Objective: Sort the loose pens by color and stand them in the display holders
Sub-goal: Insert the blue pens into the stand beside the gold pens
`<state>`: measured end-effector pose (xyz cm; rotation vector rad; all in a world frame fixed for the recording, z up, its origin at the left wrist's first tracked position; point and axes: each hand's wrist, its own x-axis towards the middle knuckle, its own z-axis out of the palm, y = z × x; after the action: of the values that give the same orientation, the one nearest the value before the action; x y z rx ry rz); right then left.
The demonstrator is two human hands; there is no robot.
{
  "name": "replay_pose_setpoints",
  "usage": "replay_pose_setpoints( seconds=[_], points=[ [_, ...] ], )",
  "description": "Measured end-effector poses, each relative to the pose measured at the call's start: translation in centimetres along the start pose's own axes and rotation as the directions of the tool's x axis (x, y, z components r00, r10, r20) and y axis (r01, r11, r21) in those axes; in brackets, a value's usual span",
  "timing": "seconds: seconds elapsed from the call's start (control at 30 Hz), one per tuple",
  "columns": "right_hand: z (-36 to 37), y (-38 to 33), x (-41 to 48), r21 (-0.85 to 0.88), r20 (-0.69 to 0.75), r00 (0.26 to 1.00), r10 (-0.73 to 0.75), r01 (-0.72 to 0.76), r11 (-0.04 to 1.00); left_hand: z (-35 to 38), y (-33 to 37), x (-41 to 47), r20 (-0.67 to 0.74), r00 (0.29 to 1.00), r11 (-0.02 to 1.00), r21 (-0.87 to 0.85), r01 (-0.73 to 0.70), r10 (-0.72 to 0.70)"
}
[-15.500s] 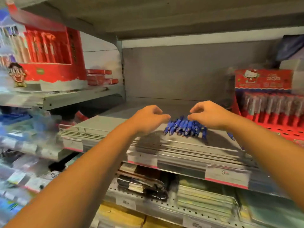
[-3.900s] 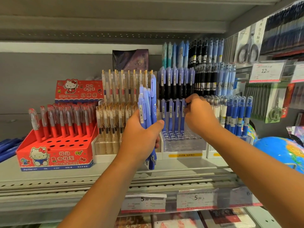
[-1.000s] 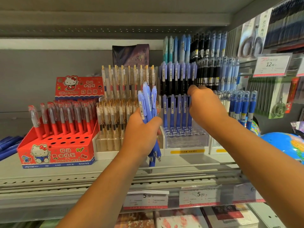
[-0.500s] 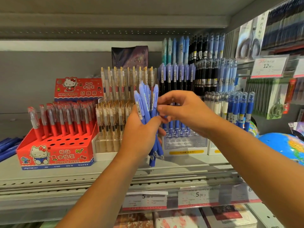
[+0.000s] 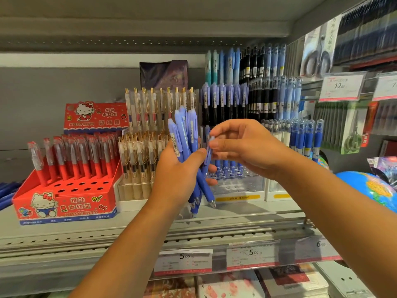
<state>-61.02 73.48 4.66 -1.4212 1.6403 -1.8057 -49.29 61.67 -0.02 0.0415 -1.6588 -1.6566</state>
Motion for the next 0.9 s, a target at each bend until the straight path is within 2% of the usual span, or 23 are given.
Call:
replay_pose_setpoints(
  seconds=[0.23,0.37,0.5,0.7,0.83,0.9],
  points=[
    [-0.4,-0.5,0.0,0.019,-0.163,0.983,-0.084,0.088,0.996,-0.1,0.4,0.1,-0.065,0.998,0.999,0.039,0.014,-0.011],
    [-1.3,-1.0,0.3,-0.105,-0.267,0.951,-0.155,0.131,0.986,0.0,0.2,0.2,-0.034,0.999,0.996,0.086,0.013,-0.010],
    [-1.9,-1.1,0.5,-0.257,-0.298,0.931,-0.211,0.135,0.957,0.0,0.1,0.2,-0.020,0.999,0.997,0.076,0.032,-0.030],
    [-3.1,-2.0,0.9,-0.514,-0.352,0.860,-0.369,0.152,0.844,-0.2,-0.1,0.3,-0.014,0.999,0.997,0.063,0.040,-0.039],
    [-3.9,-2.3,1.1,-0.724,-0.365,0.769,-0.525,0.120,0.680,-0.3,-0.3,0.4,-0.002,0.999,0.997,0.064,0.047,-0.047],
    [-4.1,-2.2,1.4,-0.795,-0.347,0.746,-0.568,0.088,0.601,-0.3,-0.3,0.5,0.001,0.999,0.997,0.063,0.048,-0.048]
  ],
)
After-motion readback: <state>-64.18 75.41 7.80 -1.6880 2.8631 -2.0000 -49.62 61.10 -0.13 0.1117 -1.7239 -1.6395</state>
